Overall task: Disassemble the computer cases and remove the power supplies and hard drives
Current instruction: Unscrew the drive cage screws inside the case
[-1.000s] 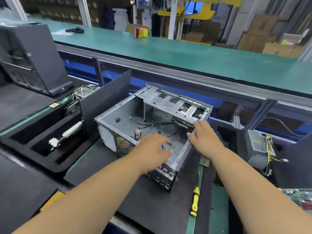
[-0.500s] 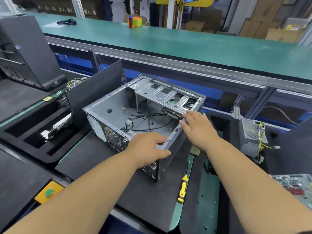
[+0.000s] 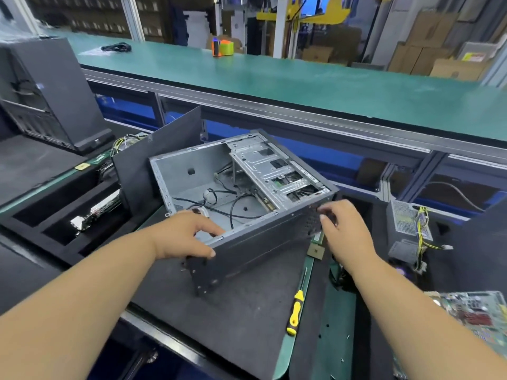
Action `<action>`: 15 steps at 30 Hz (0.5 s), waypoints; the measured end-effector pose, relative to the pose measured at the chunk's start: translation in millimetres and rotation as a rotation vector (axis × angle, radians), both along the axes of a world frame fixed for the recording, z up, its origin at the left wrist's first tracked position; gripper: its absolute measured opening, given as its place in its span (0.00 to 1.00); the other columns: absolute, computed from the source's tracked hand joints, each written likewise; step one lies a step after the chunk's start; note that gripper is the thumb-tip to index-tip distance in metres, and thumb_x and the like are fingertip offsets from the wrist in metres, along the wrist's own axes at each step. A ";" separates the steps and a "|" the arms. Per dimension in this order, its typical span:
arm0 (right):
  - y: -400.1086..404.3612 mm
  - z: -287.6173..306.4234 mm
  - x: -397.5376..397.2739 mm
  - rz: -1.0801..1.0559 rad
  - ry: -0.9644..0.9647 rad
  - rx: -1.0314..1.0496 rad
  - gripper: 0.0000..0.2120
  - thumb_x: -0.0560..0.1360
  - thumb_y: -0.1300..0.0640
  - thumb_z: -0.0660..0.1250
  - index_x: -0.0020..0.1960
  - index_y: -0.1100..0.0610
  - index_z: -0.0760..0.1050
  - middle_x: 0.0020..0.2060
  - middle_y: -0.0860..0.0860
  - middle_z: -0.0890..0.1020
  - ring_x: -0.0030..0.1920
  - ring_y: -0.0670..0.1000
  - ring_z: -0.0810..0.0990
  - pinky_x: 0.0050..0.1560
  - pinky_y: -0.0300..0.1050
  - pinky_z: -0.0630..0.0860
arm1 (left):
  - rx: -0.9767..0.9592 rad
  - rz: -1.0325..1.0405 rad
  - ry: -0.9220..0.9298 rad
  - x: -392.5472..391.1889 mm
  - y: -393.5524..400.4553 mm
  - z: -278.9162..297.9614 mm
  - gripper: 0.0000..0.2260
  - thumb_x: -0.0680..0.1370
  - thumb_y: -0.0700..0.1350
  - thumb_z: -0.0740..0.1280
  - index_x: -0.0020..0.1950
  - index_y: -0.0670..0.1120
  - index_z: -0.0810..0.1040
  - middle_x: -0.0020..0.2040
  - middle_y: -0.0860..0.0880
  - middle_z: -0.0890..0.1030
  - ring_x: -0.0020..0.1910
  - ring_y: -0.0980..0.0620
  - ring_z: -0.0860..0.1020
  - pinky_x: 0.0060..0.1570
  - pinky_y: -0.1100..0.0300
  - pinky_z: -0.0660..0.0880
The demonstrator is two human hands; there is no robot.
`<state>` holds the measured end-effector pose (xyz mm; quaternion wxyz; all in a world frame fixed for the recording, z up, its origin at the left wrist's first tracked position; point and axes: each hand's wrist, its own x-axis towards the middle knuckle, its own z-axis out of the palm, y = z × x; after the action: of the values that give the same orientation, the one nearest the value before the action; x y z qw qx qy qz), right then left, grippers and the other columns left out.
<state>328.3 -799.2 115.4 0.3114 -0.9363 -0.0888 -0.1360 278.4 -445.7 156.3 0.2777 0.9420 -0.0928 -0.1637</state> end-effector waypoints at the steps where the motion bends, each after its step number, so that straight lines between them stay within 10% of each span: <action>1: -1.5 -8.6 -4.2 -0.066 0.068 0.010 0.07 0.78 0.56 0.64 0.54 0.49 0.78 0.50 0.46 0.76 0.51 0.50 0.76 0.49 0.45 0.70 | -0.008 0.004 0.026 -0.1 0.5 1.5 0.21 0.69 0.49 0.78 0.54 0.69 0.76 0.64 0.59 0.76 0.66 0.59 0.71 0.69 0.62 0.64; 6: 2.8 -39.5 -23.4 -0.147 0.348 0.032 0.09 0.77 0.57 0.63 0.54 0.48 0.79 0.53 0.46 0.80 0.48 0.49 0.78 0.50 0.47 0.75 | -0.108 0.058 -0.081 5.8 -33.3 1.3 0.19 0.74 0.54 0.74 0.63 0.63 0.77 0.57 0.65 0.79 0.60 0.64 0.75 0.66 0.60 0.68; 15: 9.5 16.4 9.3 -0.041 -0.066 -0.163 0.31 0.72 0.67 0.66 0.74 0.55 0.66 0.71 0.53 0.68 0.71 0.57 0.64 0.71 0.51 0.62 | 0.394 -0.068 -0.477 0.0 -80.3 -28.0 0.26 0.75 0.68 0.60 0.66 0.53 0.67 0.54 0.52 0.78 0.52 0.48 0.77 0.48 0.54 0.74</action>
<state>337.5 -789.7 131.8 0.2282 -0.9551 -0.0907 -0.1656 278.4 -526.0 128.3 0.0544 0.9859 -0.1534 0.0380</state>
